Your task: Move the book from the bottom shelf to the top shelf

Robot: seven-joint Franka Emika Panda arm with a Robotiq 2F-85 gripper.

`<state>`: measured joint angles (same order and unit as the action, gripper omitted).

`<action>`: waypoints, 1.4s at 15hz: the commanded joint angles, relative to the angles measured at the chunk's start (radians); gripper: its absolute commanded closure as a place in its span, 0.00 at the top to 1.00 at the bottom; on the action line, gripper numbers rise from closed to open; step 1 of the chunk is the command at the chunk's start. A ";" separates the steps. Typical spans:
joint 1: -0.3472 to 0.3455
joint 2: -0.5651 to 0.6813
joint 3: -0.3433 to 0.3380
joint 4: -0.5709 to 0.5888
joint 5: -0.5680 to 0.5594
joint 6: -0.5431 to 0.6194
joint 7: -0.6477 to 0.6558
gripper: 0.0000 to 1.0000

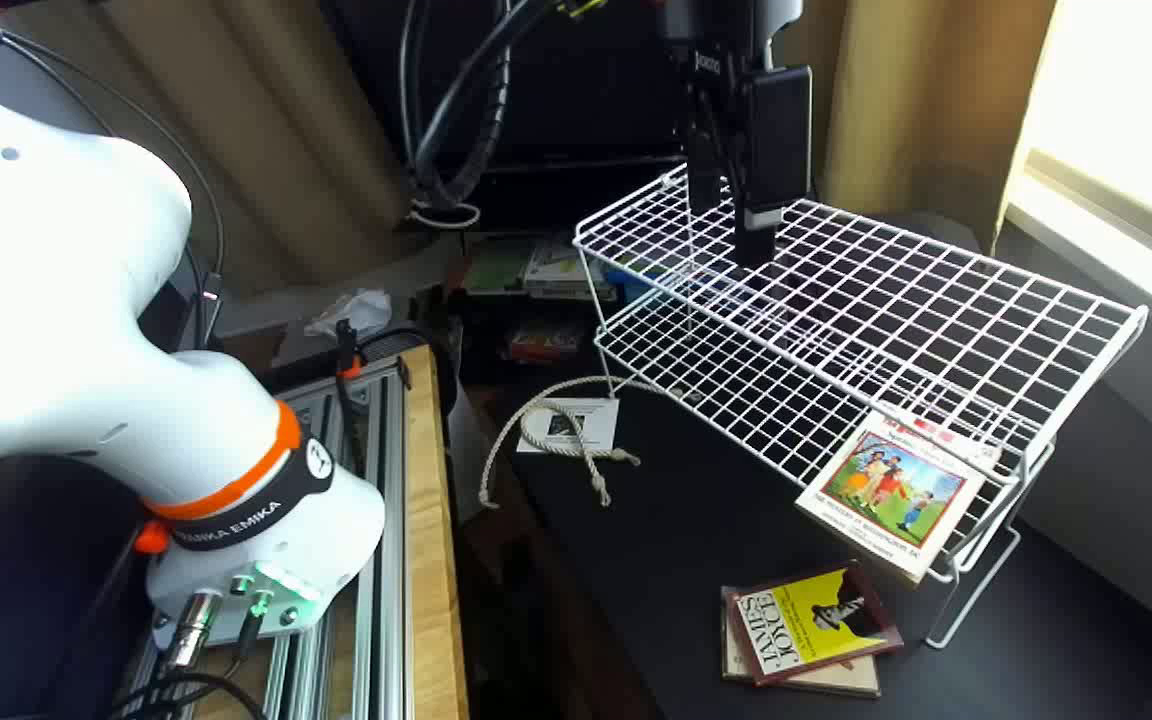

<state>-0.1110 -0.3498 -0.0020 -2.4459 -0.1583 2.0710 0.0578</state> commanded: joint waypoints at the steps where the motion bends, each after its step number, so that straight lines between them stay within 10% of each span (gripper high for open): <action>1: 0.013 0.001 -0.011 0.001 -0.004 -0.003 0.004 1.00; 6: 0.007 0.026 -0.024 -0.006 0.004 0.019 -0.002 1.00; 11: 0.009 0.130 -0.112 -0.110 0.147 0.281 -0.067 1.00; 16: 0.201 0.243 -0.360 -0.199 0.556 0.490 -0.452 1.00; 21: 0.215 0.323 -0.410 -0.177 0.977 0.435 -0.867 1.00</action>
<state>0.0871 -0.0657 -0.3826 -2.6307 0.6220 2.5397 -0.6153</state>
